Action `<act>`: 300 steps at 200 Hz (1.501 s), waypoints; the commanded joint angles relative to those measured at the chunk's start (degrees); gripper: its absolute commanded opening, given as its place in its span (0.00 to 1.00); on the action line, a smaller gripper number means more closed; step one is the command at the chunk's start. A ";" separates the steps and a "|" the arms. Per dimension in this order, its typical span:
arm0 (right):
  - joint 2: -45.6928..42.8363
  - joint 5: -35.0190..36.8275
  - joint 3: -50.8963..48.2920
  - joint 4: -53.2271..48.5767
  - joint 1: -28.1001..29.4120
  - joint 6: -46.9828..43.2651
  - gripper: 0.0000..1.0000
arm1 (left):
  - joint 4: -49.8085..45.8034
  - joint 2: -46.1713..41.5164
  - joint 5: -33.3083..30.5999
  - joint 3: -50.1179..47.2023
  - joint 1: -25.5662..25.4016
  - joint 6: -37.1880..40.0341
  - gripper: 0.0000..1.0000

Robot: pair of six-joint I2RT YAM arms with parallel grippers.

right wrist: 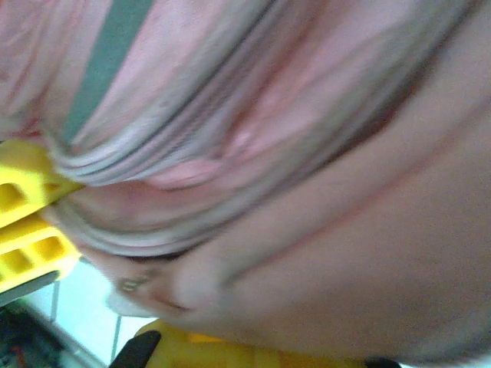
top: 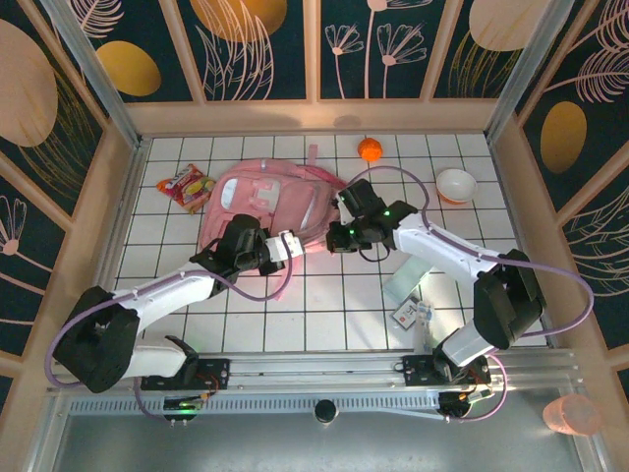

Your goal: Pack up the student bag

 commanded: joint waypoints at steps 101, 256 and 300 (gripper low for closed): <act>-3.43 -3.08 -1.80 6.54 4.45 -4.60 0.00 | -8.08 -5.09 -1.42 -0.04 10.61 4.98 0.11; 0.53 -11.44 -0.38 13.10 11.55 1.67 0.00 | -11.23 -3.30 11.13 5.00 2.00 4.34 0.49; -3.44 -7.88 -3.18 8.88 6.94 0.20 0.00 | -16.75 -3.57 6.14 3.66 2.99 10.29 0.00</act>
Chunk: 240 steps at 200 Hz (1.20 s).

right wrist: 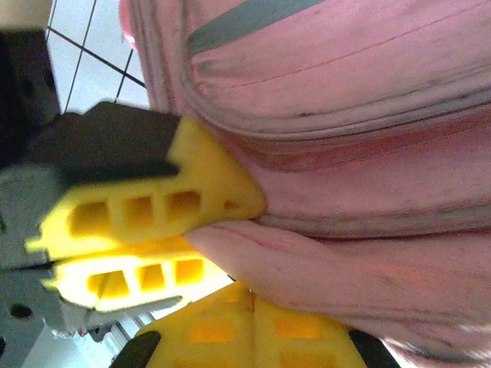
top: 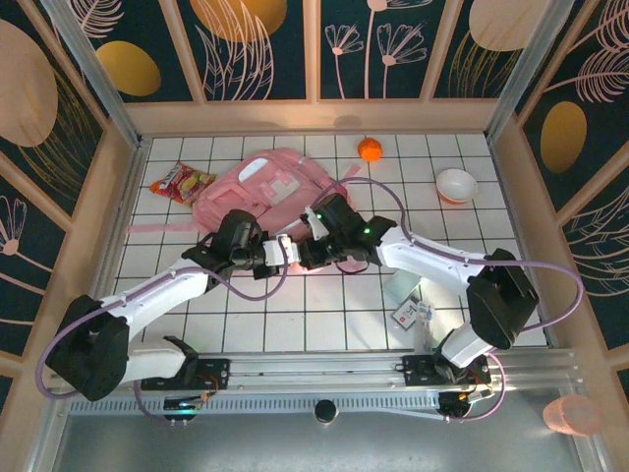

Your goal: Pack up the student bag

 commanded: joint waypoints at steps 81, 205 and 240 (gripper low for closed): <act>-5.99 3.25 -7.46 -4.21 -14.12 -10.11 0.00 | -12.80 -8.96 0.21 -1.94 5.87 7.33 0.00; -7.67 -3.88 -6.64 4.20 -3.28 -0.17 0.00 | -4.01 -6.72 -4.04 1.23 -7.12 -16.34 0.75; -9.16 -3.45 -6.64 2.66 -3.27 -0.74 0.00 | 1.37 -0.51 -12.31 0.65 -9.82 -18.48 0.54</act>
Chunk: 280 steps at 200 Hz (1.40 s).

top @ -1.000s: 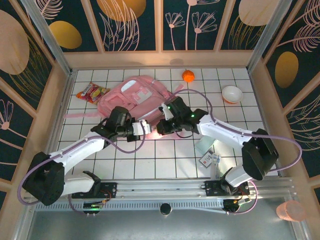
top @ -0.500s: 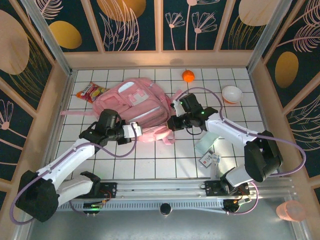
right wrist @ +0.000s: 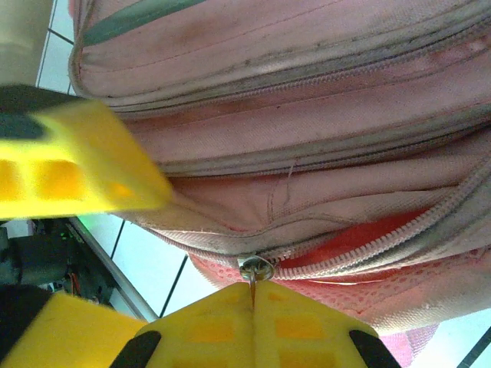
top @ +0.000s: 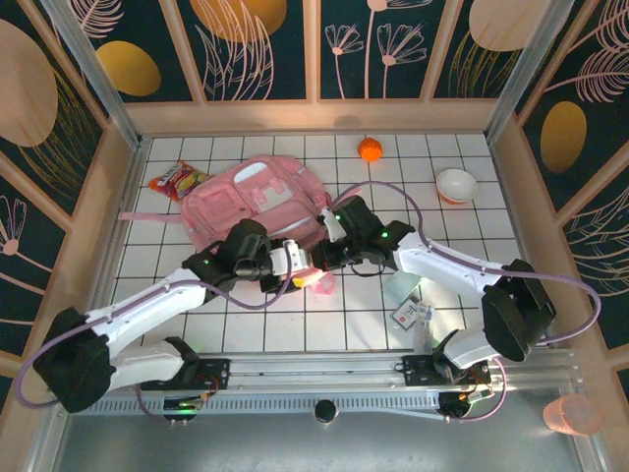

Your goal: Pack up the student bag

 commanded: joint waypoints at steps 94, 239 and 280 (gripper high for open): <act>-0.52 9.03 -3.14 -3.25 -8.04 -5.53 0.00 | -2.85 -12.15 -4.81 -7.47 1.81 3.51 0.00; -1.69 -5.37 2.46 -0.87 1.50 -6.35 0.38 | -4.44 -18.32 -0.44 -9.48 5.01 4.19 0.00; 3.31 -0.78 7.01 -5.41 3.41 -10.13 0.42 | -3.30 -18.32 0.15 -9.22 4.96 3.42 0.00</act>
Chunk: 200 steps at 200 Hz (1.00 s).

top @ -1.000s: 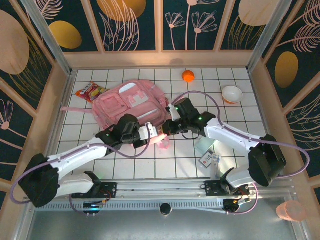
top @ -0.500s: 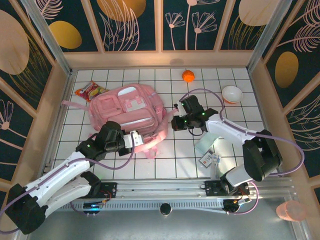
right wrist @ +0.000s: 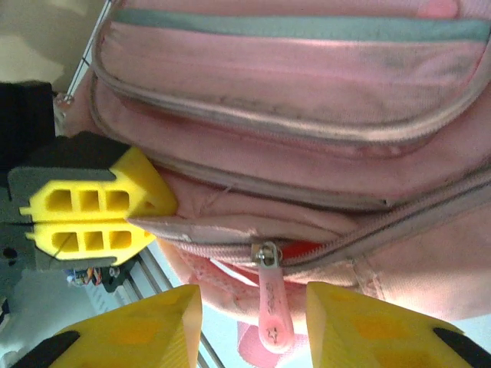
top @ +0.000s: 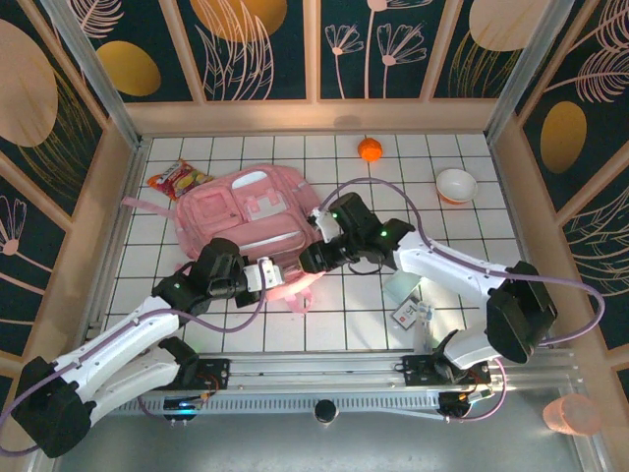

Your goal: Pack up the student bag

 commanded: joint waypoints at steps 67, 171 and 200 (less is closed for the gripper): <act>8.28 7.19 6.56 -11.11 3.80 -8.32 0.39 | 5.94 0.30 2.40 1.23 0.18 -1.21 0.00; 8.26 15.13 6.30 -15.19 2.45 -7.70 0.00 | 4.24 0.05 1.32 1.07 0.29 0.49 0.00; 6.93 17.22 5.31 -14.62 0.01 -5.64 0.00 | 3.51 -0.29 1.40 0.90 0.28 0.95 0.00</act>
